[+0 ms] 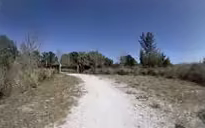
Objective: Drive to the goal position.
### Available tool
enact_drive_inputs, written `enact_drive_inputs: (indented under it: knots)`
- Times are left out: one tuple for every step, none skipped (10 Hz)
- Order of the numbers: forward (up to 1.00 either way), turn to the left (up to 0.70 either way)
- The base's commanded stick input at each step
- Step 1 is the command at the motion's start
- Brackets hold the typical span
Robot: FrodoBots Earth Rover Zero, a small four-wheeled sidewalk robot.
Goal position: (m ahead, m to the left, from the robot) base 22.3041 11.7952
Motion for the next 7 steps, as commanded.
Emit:
enact_drive_inputs:
  knots:
    - [0.7, 0.0]
    - [0.7, 0.0]
    - [0.7, 0.0]
    - [0.7, 0.0]
    - [0.7, 0.0]
    - [0.7, 0.0]
    - [0.7, 0.0]
